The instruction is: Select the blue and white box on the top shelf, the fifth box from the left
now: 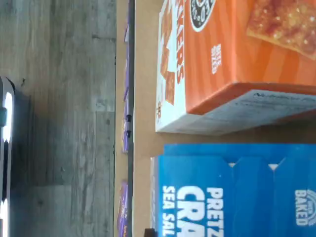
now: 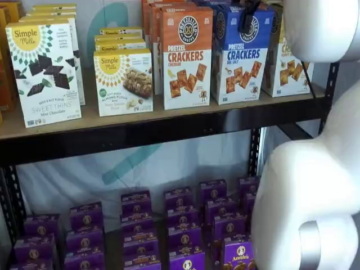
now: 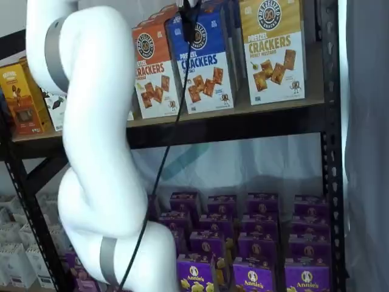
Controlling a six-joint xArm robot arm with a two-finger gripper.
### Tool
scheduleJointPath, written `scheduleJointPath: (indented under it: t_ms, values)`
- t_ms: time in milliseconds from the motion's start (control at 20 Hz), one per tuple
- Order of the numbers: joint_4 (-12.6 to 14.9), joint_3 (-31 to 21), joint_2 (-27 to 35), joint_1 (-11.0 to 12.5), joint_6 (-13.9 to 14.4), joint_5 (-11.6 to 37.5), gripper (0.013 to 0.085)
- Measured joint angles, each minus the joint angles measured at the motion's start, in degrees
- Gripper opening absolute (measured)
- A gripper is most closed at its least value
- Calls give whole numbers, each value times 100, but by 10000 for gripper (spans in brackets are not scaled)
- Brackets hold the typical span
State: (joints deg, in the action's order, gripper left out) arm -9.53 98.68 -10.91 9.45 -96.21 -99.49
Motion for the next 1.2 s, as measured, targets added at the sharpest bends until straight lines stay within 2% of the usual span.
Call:
scheduleJointPath:
  t_ms: [300,350,500,850,1200]
  values:
    - [-60,-123,-148,77,-51,-40,650]
    - [-66,-133,-166,90,-61,-54,610]
    - [-76,-142,-203,119,-82,-131,610]
    - [-183,19,-270,198,-74,-698,610]
    - [-137,-704,-1076,219,-104,-538,610]
